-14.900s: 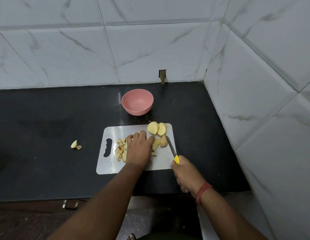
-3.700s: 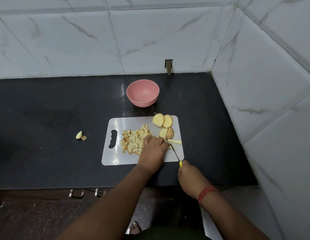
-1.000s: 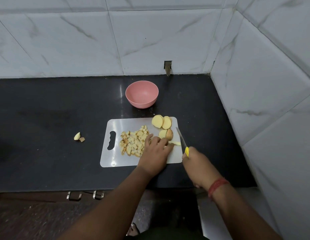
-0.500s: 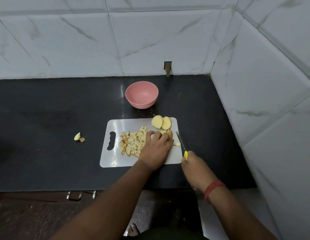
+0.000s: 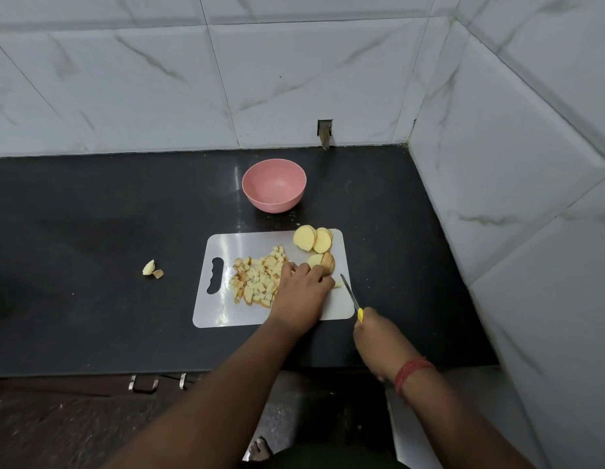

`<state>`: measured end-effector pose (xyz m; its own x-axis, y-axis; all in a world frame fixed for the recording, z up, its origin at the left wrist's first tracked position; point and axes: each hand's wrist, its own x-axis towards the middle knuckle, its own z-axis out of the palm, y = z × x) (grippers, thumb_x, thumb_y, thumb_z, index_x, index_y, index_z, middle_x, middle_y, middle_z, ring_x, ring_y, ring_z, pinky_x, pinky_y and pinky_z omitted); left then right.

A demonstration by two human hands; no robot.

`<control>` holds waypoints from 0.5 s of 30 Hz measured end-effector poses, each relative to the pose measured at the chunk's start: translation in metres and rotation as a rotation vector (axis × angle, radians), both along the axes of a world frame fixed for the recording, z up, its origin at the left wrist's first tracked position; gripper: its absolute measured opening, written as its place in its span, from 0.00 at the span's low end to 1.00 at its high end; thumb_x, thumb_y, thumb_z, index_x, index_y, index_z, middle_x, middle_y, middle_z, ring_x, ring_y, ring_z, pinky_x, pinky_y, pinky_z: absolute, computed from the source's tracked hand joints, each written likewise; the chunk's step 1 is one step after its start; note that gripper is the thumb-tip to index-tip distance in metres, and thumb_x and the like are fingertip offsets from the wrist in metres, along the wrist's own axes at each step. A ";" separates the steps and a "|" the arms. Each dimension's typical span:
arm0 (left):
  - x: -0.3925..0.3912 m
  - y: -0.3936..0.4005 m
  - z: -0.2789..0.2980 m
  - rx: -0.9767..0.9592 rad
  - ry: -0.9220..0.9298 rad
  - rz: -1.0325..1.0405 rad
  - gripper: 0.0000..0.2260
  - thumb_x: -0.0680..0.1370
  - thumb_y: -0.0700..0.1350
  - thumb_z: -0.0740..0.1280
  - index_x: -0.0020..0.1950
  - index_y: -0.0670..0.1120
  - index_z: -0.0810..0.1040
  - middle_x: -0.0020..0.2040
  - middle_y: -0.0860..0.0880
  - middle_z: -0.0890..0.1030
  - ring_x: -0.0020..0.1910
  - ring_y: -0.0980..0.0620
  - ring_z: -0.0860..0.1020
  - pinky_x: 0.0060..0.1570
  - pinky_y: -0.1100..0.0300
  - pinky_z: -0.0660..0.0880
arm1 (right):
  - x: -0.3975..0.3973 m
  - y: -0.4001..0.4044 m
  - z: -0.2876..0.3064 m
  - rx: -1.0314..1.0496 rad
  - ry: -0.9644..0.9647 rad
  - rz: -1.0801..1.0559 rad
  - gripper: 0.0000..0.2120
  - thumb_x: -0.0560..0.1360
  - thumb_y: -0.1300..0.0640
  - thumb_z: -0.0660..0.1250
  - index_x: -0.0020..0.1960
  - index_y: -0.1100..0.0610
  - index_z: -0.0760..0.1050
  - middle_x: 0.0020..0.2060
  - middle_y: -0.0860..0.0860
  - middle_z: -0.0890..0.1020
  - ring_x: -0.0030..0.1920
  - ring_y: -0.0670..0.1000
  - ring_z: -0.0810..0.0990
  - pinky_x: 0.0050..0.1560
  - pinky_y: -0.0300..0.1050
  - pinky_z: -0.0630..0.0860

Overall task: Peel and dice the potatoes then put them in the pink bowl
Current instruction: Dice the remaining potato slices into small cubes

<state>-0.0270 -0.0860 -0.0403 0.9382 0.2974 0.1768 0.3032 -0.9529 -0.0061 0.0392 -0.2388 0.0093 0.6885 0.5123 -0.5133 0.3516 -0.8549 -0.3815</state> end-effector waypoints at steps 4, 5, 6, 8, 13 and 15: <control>-0.003 0.003 0.000 0.052 0.045 -0.019 0.07 0.75 0.43 0.69 0.52 0.49 0.80 0.51 0.46 0.78 0.49 0.43 0.75 0.58 0.44 0.67 | -0.004 0.002 -0.004 -0.038 0.014 0.082 0.09 0.82 0.57 0.54 0.56 0.60 0.68 0.45 0.56 0.78 0.45 0.56 0.79 0.37 0.42 0.68; -0.003 0.003 0.000 0.053 0.055 -0.022 0.07 0.76 0.44 0.67 0.54 0.49 0.79 0.53 0.46 0.77 0.50 0.43 0.75 0.59 0.43 0.66 | -0.005 0.003 -0.005 -0.040 0.014 0.087 0.09 0.82 0.57 0.54 0.57 0.60 0.68 0.47 0.57 0.78 0.47 0.56 0.79 0.38 0.43 0.69; -0.004 0.003 -0.001 0.053 0.062 -0.027 0.07 0.77 0.44 0.66 0.55 0.49 0.79 0.54 0.46 0.77 0.52 0.43 0.75 0.60 0.43 0.66 | -0.005 0.004 -0.005 -0.043 0.012 0.082 0.09 0.82 0.57 0.54 0.57 0.60 0.68 0.50 0.58 0.79 0.48 0.57 0.79 0.39 0.43 0.69; -0.004 0.003 0.000 0.060 0.066 -0.040 0.08 0.78 0.44 0.66 0.56 0.49 0.79 0.54 0.46 0.77 0.53 0.43 0.75 0.61 0.43 0.66 | -0.005 0.005 -0.006 -0.053 0.006 0.081 0.09 0.81 0.57 0.54 0.58 0.60 0.68 0.52 0.59 0.79 0.50 0.58 0.80 0.38 0.43 0.69; -0.003 0.005 -0.001 0.066 0.049 -0.059 0.06 0.74 0.43 0.71 0.51 0.48 0.81 0.48 0.46 0.77 0.47 0.43 0.76 0.56 0.43 0.70 | -0.003 0.008 -0.002 -0.018 0.072 0.137 0.14 0.81 0.62 0.53 0.63 0.65 0.67 0.56 0.62 0.76 0.56 0.62 0.77 0.49 0.47 0.71; -0.003 0.005 -0.003 0.067 0.043 -0.063 0.06 0.73 0.43 0.71 0.50 0.48 0.81 0.47 0.46 0.77 0.46 0.43 0.76 0.56 0.43 0.70 | -0.005 0.011 -0.001 -0.021 0.070 0.137 0.14 0.80 0.62 0.54 0.64 0.65 0.67 0.57 0.62 0.76 0.57 0.62 0.77 0.49 0.47 0.71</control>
